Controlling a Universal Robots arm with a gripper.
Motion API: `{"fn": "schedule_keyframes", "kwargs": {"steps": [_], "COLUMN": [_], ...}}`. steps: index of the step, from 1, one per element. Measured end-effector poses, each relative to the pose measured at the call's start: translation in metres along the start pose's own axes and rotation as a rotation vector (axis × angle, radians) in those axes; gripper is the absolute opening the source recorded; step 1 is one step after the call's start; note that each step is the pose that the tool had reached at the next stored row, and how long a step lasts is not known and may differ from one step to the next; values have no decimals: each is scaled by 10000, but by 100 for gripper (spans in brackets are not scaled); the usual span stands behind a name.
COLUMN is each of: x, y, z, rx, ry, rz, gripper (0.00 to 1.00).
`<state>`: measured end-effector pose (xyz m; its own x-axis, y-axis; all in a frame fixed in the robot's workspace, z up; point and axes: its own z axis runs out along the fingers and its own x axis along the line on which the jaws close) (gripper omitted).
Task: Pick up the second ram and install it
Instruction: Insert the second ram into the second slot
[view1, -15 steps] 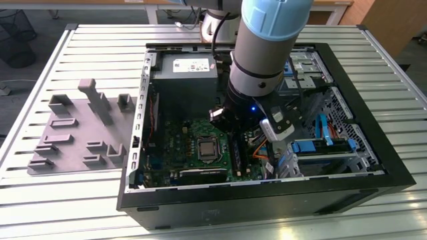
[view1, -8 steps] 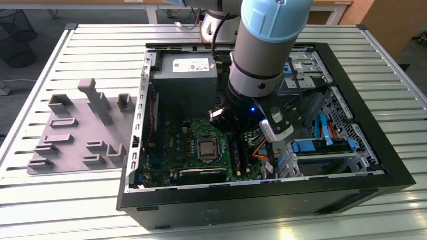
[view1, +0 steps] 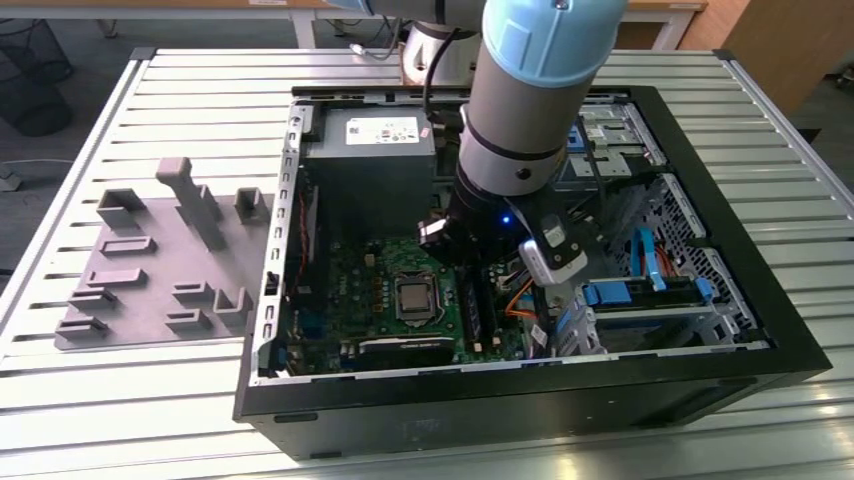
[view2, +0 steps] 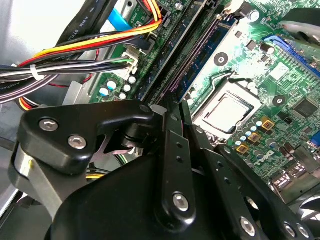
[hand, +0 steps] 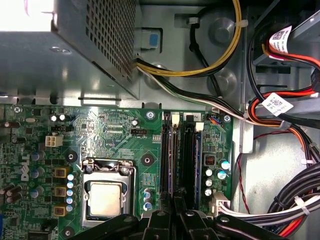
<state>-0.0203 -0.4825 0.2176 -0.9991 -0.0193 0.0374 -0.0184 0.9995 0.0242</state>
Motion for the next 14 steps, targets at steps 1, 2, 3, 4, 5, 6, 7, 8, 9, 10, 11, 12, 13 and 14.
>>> {"fn": "schedule_keyframes", "kwargs": {"steps": [1,2,3,4,5,6,7,8,9,10,11,12,13,14], "x": [0,-1,-2,-2,-2,-4,-8,-14,-20,-27,-33,-33,-32,-32], "y": [-5,-10,-14,-18,-21,-22,-22,-22,-23,-23,-23,-23,-24,-25], "z": [0,-2,-2,-2,-2,-2,-3,-2,-2,-2,-2,-2,-2,-3], "rx": [0,4,3,3,4,4,4,3,3,2,2,2,-1,-2], "ry": [0,1,1,1,1,1,1,1,1,1,0,0,-1,-1], "rz": [0,-1,-1,0,1,2,4,9,15,21,28,34,36,37], "gripper": [14,14,14,14,14,14,14,14,14,14,14,14,14,14]}}
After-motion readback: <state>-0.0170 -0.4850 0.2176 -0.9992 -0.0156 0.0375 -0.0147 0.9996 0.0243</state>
